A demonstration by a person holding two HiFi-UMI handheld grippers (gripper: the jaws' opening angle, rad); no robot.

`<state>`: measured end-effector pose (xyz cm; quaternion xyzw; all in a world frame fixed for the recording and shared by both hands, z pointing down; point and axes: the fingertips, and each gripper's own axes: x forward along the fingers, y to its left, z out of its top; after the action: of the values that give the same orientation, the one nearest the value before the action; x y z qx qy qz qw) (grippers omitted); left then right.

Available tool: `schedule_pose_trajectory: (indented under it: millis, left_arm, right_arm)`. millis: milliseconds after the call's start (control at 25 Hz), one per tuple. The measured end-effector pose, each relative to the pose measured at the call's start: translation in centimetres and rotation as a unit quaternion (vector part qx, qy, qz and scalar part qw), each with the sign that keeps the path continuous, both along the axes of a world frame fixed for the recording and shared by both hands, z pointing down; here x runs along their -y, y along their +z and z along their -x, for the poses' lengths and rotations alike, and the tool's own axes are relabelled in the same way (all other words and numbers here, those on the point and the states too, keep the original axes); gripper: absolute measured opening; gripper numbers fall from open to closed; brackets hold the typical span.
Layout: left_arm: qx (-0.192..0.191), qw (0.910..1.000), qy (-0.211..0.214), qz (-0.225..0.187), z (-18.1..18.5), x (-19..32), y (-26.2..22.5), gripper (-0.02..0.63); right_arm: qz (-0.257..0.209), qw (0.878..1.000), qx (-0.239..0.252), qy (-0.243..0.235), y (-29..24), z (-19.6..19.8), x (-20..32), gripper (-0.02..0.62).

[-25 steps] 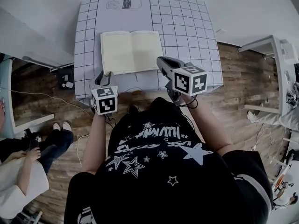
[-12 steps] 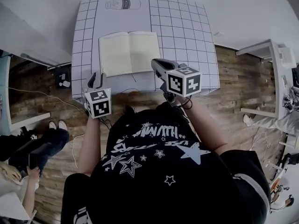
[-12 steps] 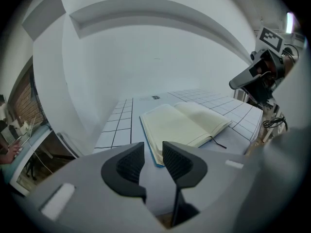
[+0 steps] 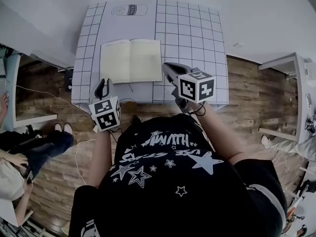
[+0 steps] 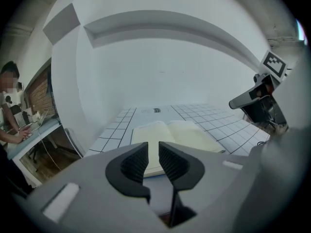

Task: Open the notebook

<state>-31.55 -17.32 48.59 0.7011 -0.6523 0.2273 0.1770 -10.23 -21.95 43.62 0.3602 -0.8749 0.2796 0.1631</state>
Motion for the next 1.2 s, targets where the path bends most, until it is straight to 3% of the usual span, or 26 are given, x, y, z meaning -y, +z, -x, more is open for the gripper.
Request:
schedule_pose_trajectory:
  millis: [360, 840, 1000, 1200]
  left_arm:
    - [0.009, 0.9997, -0.007, -0.021, -7.4, 0.1, -2.0, 0.051]
    - [0.019, 0.9996, -0.020, -0.010, -16.1, -2.2, -1.6, 0.015]
    - [0.024, 0.9986, -0.041, -0.022, -18.8, -3.6, -2.6, 0.011]
    - [0.020, 0.9964, -0.078, -0.026, -21.6, -6.6, -3.0, 0.011]
  right_arm:
    - [-0.009, 0.999, 0.021, -0.030, -0.5, -5.8, 1.1, 0.017]
    - [0.003, 0.997, 0.031, -0.077, 0.6, -13.6, -0.5, 0.017]
    - [0.001, 0.995, 0.054, -0.083, 0.0, -16.7, -0.8, 0.017]
    - [0.014, 0.992, 0.050, -0.118, 1.1, -19.1, -2.4, 0.017]
